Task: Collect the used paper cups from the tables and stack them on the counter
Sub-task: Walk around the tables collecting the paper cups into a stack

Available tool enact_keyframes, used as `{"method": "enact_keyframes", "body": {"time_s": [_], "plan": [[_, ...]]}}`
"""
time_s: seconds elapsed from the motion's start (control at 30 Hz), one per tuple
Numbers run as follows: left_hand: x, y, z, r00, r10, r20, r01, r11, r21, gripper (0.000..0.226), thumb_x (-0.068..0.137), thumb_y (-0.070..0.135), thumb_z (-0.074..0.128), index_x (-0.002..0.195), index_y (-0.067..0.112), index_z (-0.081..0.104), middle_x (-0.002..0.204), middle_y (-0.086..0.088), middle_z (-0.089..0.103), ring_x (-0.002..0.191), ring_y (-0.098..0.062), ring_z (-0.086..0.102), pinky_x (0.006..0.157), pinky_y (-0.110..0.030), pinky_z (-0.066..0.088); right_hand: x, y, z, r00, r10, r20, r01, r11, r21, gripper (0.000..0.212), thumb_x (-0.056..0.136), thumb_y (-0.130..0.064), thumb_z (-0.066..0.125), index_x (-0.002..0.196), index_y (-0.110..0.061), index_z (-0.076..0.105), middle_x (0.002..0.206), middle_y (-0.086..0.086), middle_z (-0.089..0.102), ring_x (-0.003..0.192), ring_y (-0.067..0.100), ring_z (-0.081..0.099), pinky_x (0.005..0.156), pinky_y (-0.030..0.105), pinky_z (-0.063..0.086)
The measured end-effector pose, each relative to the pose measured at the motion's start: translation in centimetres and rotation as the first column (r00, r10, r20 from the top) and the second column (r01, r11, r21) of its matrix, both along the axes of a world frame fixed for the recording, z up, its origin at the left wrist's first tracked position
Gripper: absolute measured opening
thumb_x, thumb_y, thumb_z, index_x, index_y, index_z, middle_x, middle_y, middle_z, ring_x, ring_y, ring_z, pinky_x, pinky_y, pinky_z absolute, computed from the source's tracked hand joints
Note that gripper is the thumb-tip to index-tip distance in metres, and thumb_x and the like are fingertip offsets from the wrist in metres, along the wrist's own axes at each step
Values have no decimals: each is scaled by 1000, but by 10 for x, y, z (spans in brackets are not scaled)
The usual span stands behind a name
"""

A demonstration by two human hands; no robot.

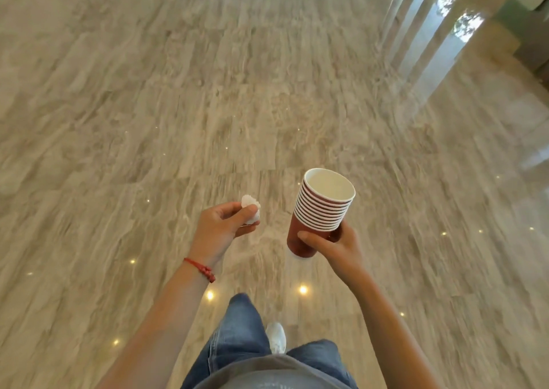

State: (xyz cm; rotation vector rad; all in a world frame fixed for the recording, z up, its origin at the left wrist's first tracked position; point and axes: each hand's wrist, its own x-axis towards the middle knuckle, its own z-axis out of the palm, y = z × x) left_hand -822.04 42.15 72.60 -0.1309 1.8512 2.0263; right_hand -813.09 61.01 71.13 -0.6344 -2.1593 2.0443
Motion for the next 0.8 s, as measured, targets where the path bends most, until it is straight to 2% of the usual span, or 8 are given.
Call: {"method": "enact_keyframes", "body": {"time_s": [0.13,0.33,0.5,0.67,0.8], "plan": [[-94,38,-5,1000,-4,19,4,1000,2,4,78,15,69,77,15,73,73,0,74,72,-15,71,62,-19,54,-101,40,-1,1000,11,6,-11,1000,-2,38,70,-6,78,97,-26,60,85,-19,72,83,-1,67,65,11,50],[-266,90,-17,1000,-2,20,2,1000,16,4,76,12,70,75,15,72,71,-1,74,69,-16,71,60,-18,54,-270,90,-7,1000,1,-13,-1,1000,25,36,70,-8,79,96,-27,62,85,-16,73,84,0,67,66,11,50],[-418,127,12,1000,-22,-16,22,1000,4,5,75,13,71,72,16,73,69,0,73,68,-14,70,60,-18,54,-411,129,16,1000,-18,-12,19,1000,17,36,69,-10,80,97,-26,63,90,-9,73,87,5,68,70,16,53],[-541,171,19,1000,-19,-10,19,1000,-14,2,77,11,69,77,12,71,70,1,72,67,-14,70,61,-19,55,-526,167,19,1000,-13,6,13,1000,-5,36,70,-10,79,96,-29,63,90,-17,73,86,2,68,67,12,51],[-630,210,6,999,-23,48,23,1000,-15,2,78,11,69,77,10,71,72,-4,72,67,-15,70,60,-19,55,-618,205,7,999,-35,6,35,999,-18,38,69,-7,79,99,-25,62,93,-15,73,87,3,68,67,12,51]]}}
